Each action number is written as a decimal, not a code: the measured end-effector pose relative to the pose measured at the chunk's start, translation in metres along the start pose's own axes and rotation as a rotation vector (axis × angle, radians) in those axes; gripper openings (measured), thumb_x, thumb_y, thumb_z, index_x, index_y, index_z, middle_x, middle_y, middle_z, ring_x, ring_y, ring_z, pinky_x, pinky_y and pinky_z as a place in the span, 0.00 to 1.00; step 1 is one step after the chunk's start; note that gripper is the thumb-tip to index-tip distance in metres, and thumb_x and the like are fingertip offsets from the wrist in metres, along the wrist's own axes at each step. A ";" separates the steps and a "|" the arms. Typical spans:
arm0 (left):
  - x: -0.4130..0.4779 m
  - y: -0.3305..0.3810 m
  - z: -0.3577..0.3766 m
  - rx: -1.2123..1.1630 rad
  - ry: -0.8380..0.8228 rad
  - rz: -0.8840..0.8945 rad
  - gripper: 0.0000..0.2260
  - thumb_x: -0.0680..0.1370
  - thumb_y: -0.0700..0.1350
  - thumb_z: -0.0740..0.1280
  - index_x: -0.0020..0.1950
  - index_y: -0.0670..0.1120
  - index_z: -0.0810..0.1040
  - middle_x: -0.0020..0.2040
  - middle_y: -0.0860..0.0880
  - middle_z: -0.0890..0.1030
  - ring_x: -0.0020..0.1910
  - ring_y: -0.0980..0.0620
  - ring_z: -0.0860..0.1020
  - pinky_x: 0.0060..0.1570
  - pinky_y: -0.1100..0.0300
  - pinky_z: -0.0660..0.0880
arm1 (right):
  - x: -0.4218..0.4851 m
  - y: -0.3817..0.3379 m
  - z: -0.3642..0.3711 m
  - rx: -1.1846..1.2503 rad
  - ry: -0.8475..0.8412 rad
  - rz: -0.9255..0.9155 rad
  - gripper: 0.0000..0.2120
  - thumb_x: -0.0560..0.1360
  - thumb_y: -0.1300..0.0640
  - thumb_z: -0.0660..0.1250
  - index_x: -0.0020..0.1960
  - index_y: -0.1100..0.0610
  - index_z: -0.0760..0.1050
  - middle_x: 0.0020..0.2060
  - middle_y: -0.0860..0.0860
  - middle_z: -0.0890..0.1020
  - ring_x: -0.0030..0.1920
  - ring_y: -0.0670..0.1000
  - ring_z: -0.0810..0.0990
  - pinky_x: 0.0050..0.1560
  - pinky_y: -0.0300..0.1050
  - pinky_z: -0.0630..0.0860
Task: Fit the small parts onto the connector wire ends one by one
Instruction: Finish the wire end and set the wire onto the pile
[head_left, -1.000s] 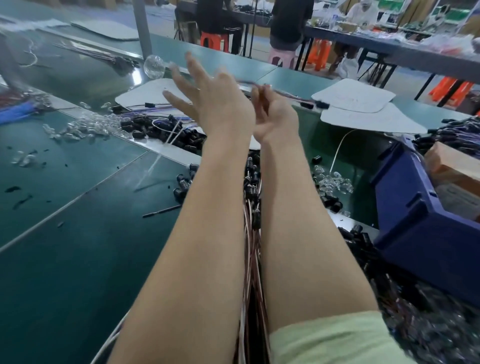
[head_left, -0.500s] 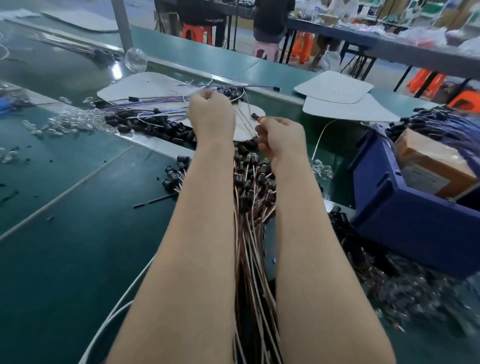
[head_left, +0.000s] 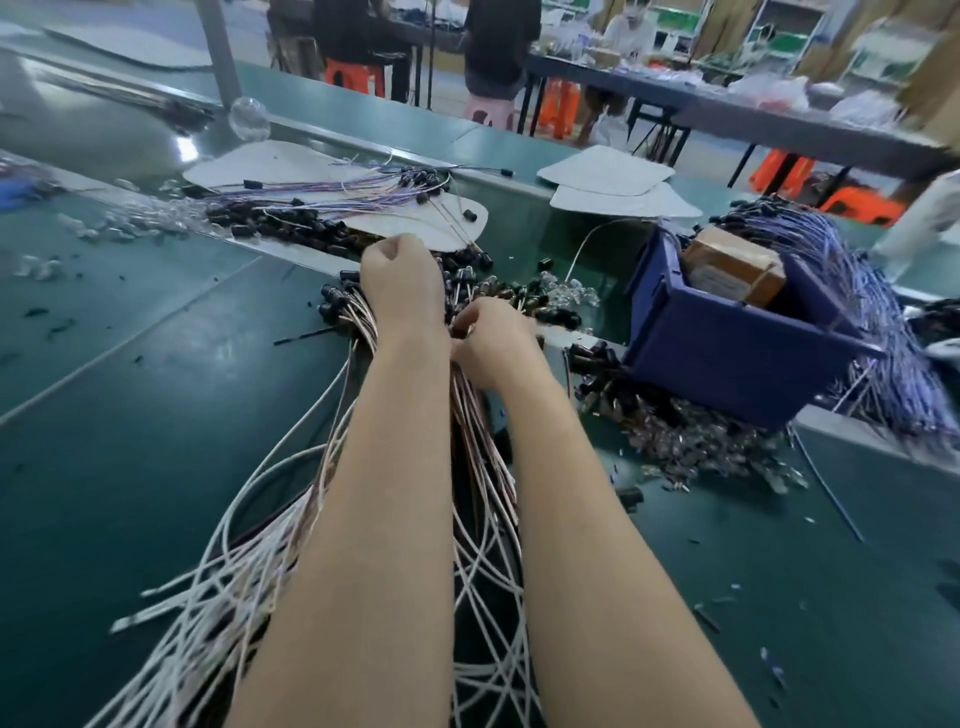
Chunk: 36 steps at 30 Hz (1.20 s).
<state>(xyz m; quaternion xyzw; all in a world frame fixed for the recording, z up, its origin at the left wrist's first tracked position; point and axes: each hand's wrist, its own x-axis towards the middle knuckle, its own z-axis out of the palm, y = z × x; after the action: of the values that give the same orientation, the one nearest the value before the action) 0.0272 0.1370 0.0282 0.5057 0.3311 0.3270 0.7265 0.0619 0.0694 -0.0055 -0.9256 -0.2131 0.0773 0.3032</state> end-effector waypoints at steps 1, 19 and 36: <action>-0.002 -0.004 0.002 -0.017 0.023 0.018 0.05 0.79 0.40 0.57 0.52 0.43 0.71 0.39 0.50 0.70 0.35 0.54 0.69 0.34 0.62 0.67 | -0.005 0.003 -0.001 0.115 0.061 0.000 0.10 0.74 0.58 0.67 0.55 0.59 0.76 0.47 0.51 0.79 0.47 0.51 0.75 0.44 0.40 0.70; -0.139 -0.068 0.099 0.674 -0.989 0.385 0.08 0.80 0.44 0.62 0.46 0.46 0.80 0.34 0.55 0.78 0.28 0.60 0.71 0.27 0.69 0.66 | -0.119 0.166 -0.139 1.589 1.054 0.213 0.05 0.79 0.62 0.63 0.53 0.63 0.70 0.37 0.54 0.75 0.30 0.45 0.76 0.35 0.36 0.77; -0.123 -0.076 0.098 0.617 -0.910 0.234 0.11 0.81 0.40 0.60 0.40 0.45 0.75 0.35 0.48 0.80 0.29 0.56 0.80 0.37 0.62 0.80 | -0.099 0.166 -0.123 1.079 0.758 0.358 0.14 0.77 0.63 0.58 0.34 0.57 0.68 0.26 0.51 0.69 0.21 0.46 0.66 0.22 0.37 0.62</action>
<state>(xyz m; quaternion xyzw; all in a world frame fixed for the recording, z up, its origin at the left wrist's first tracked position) 0.0474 -0.0341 0.0004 0.8181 0.0062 0.0423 0.5735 0.0643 -0.1594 -0.0035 -0.6291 0.1324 -0.1080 0.7583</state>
